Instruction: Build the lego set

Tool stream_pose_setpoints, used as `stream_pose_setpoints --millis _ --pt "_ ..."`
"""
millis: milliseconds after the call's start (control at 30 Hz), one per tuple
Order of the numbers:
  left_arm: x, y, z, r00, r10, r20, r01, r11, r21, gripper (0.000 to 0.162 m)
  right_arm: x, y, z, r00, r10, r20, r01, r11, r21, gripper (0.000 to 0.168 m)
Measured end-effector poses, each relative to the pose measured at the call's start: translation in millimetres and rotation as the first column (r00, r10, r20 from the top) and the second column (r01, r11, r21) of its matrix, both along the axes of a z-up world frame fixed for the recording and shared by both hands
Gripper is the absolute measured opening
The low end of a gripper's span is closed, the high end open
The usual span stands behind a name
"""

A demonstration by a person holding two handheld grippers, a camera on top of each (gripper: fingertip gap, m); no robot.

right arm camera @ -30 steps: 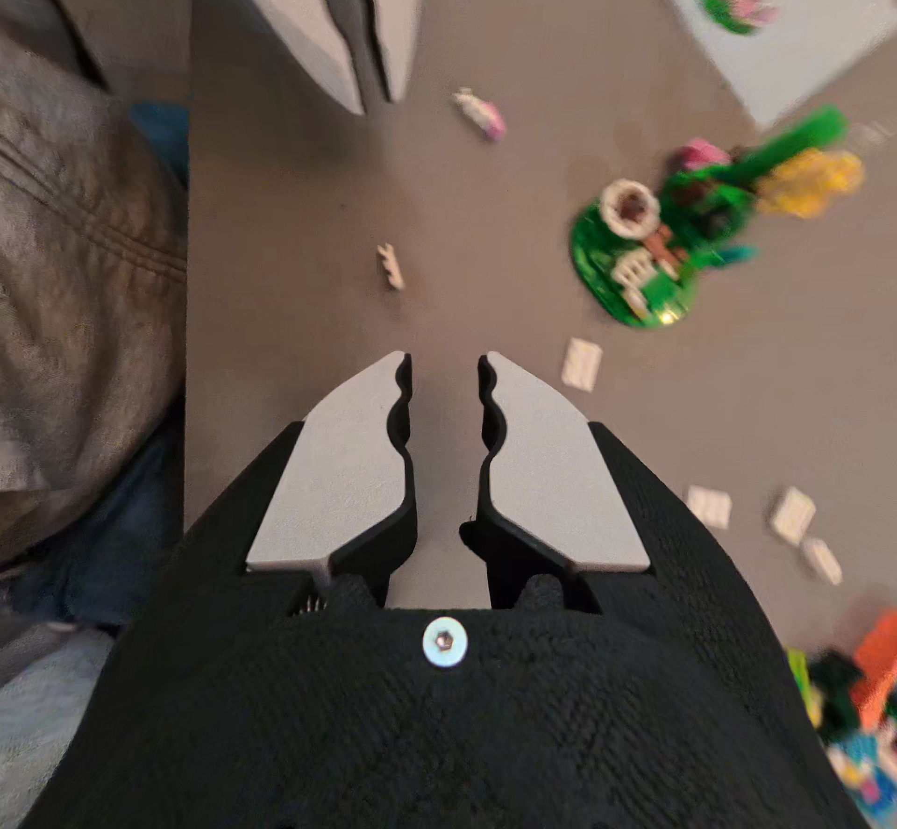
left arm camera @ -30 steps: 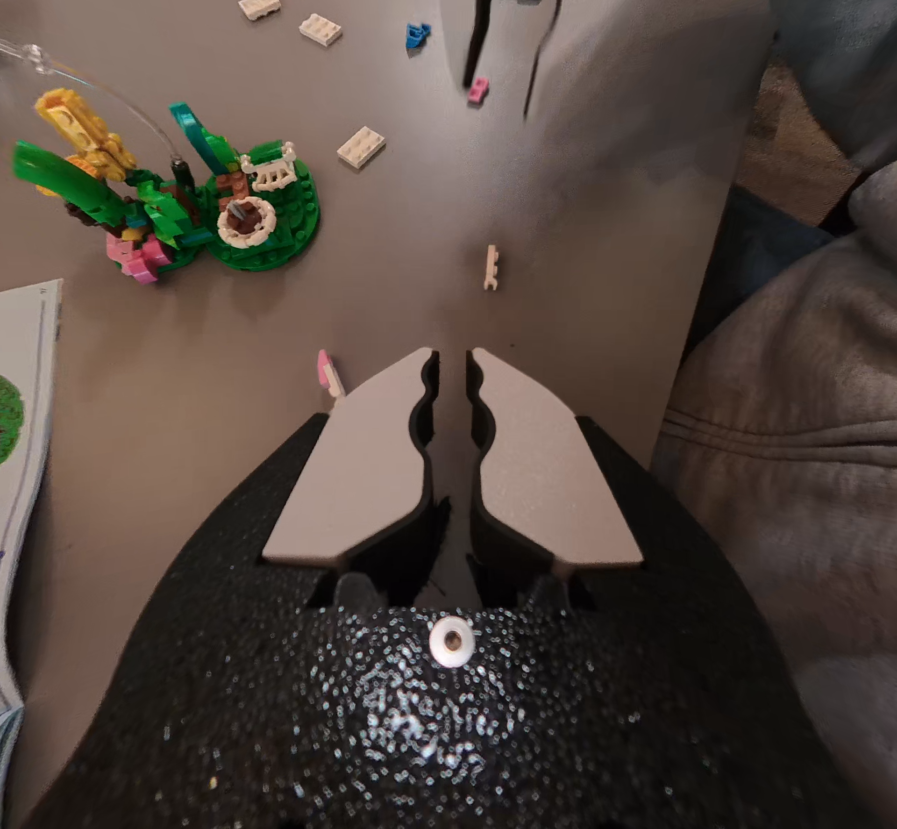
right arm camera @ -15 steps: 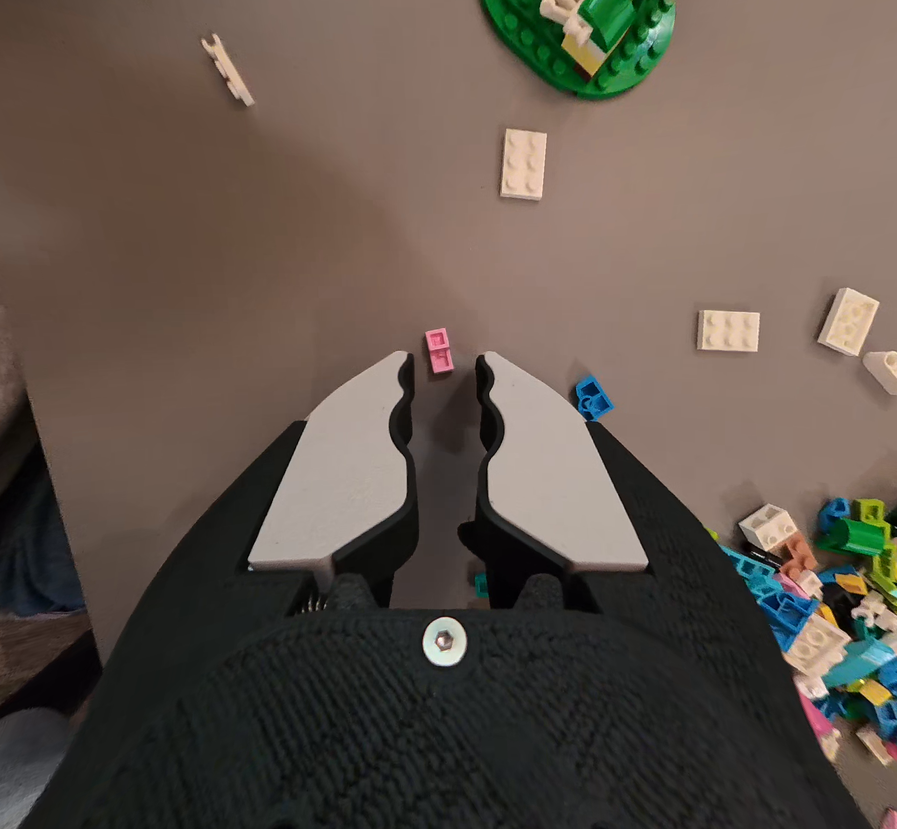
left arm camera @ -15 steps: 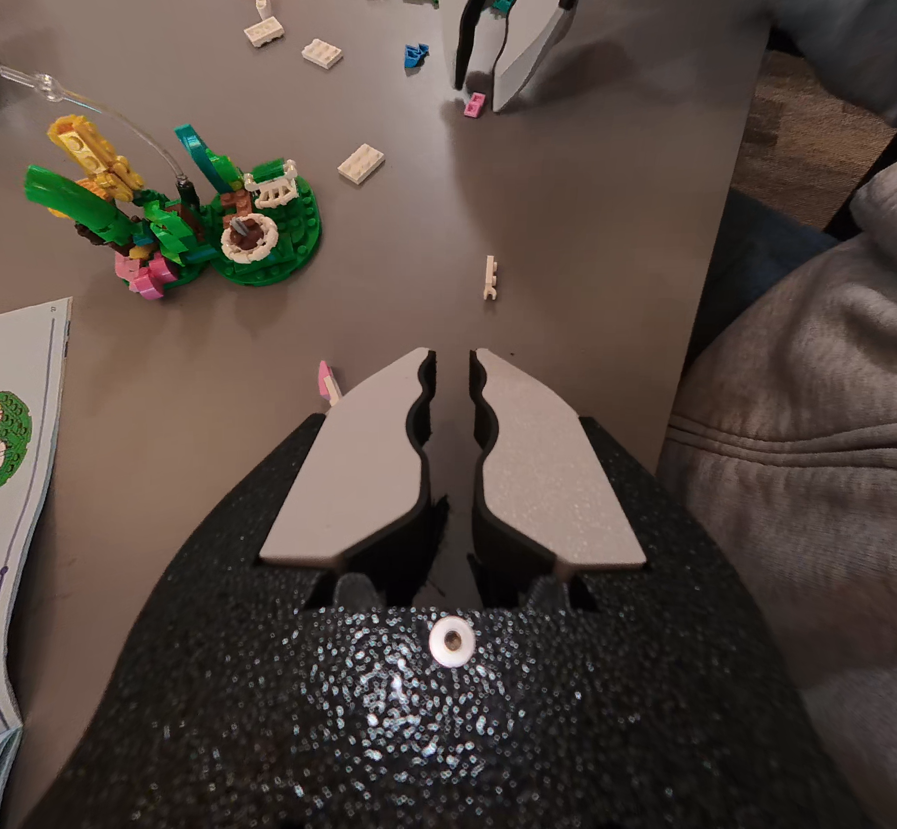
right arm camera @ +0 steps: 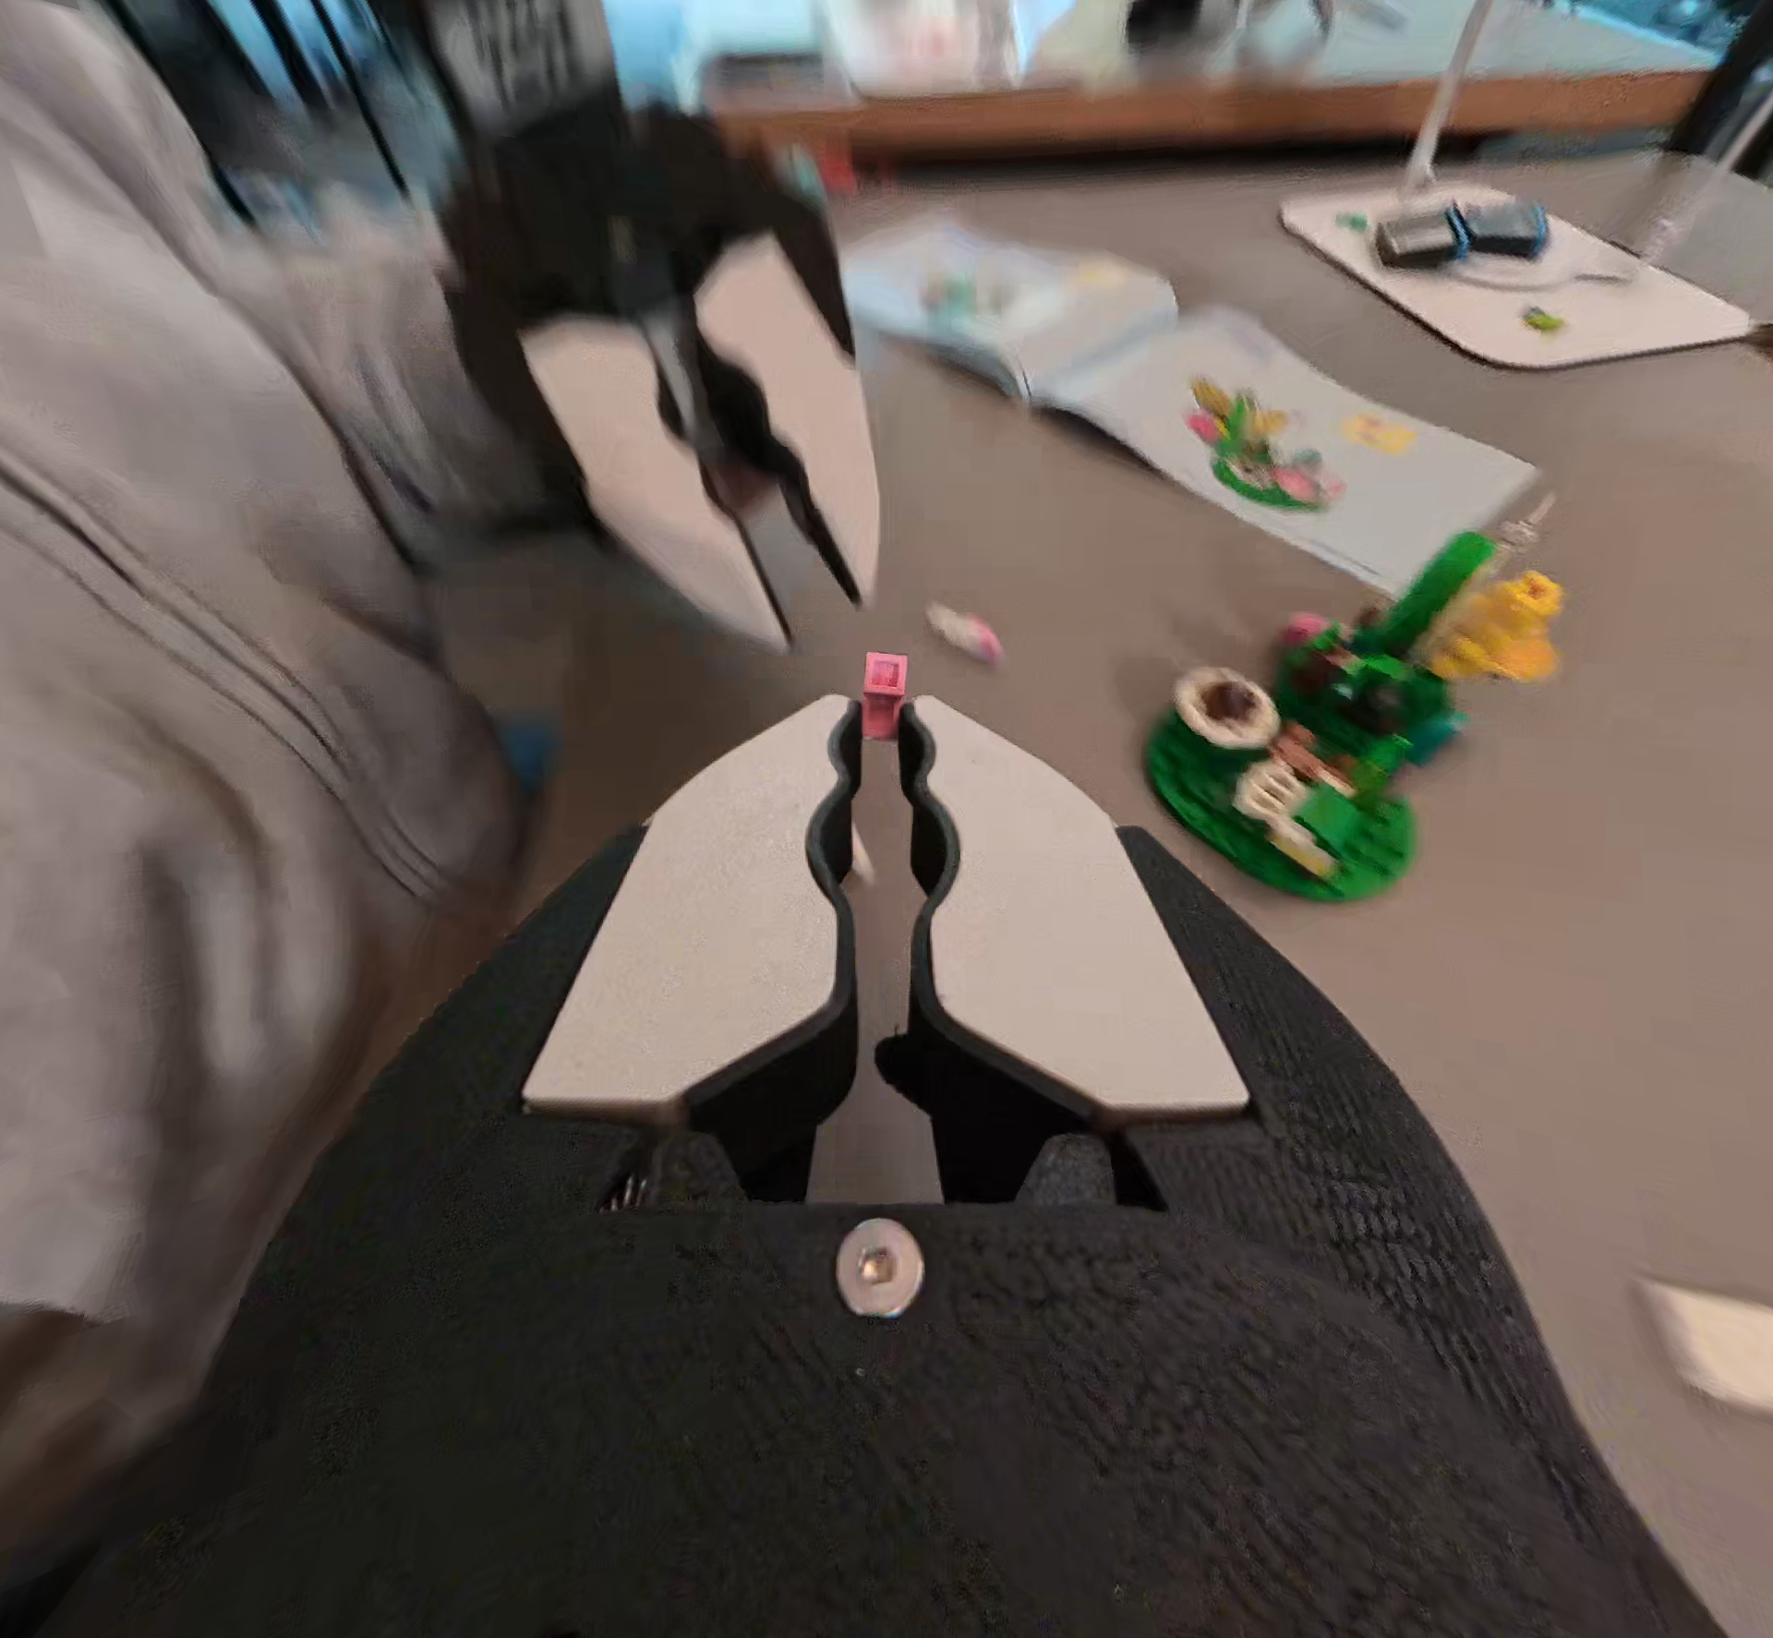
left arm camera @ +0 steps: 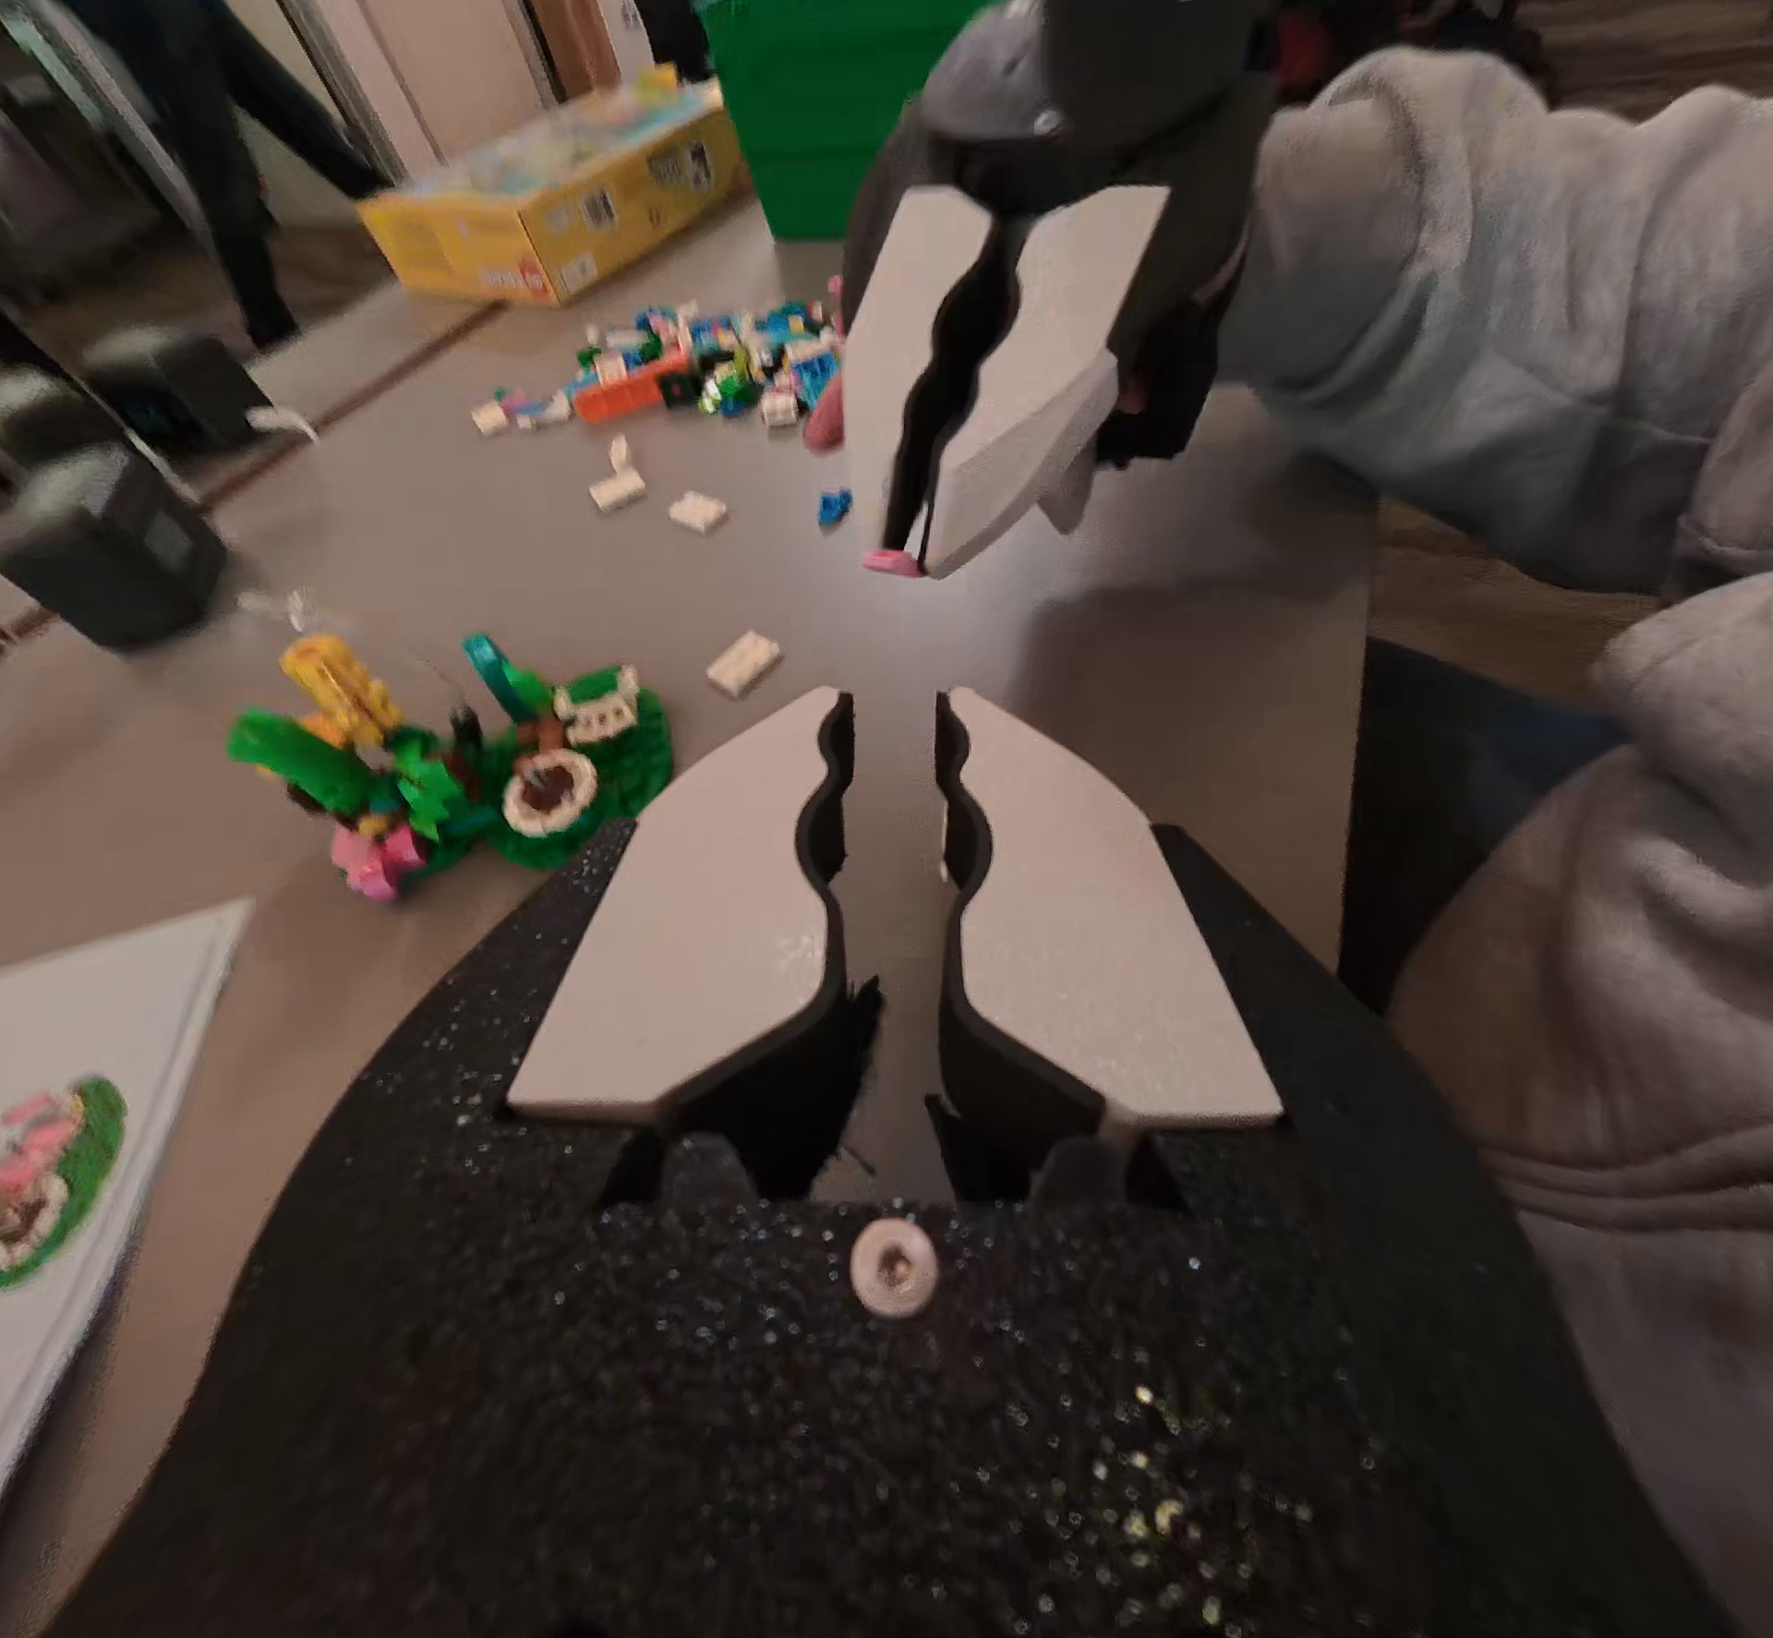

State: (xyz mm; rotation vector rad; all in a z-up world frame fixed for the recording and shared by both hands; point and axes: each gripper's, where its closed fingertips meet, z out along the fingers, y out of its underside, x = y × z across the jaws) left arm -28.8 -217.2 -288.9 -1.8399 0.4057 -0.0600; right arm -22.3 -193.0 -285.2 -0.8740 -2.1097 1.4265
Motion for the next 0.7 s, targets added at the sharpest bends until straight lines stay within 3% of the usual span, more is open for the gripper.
stream_pose_setpoints --millis 33,133,300,367,500,700 --pt "1.4 3.6 6.5 0.999 0.008 -0.034 -0.006 0.999 0.051 0.017 -1.1 -5.5 12.1 1.0 0.013 0.01 -0.011 0.989 -0.15 0.006" --pt "1.7 11.6 29.7 0.985 0.077 -0.153 -0.043 0.975 0.22 0.026 -4.7 -10.9 33.8 0.996 0.06 0.069 -0.021 0.887 -0.462 0.006" --pt "3.6 15.4 51.4 0.877 0.216 -0.429 -0.02 0.909 0.416 0.027 -0.9 -17.7 46.4 0.985 0.155 0.081 -0.072 0.781 -0.62 0.006" --pt "7.9 17.6 49.2 0.829 0.235 -0.509 0.003 0.906 0.423 0.028 -0.6 -16.5 48.9 0.983 0.167 0.082 -0.075 0.759 -0.647 0.006" --pt "11.7 20.6 50.4 0.8 0.269 -0.536 0.003 0.892 0.452 0.024 0.2 -15.8 48.1 0.981 0.173 0.089 -0.072 0.748 -0.66 0.005" --pt "10.1 24.4 50.0 0.815 0.247 -0.524 -0.004 0.907 0.422 0.017 -0.8 -14.9 44.2 0.983 0.154 0.102 -0.054 0.766 -0.64 0.007"
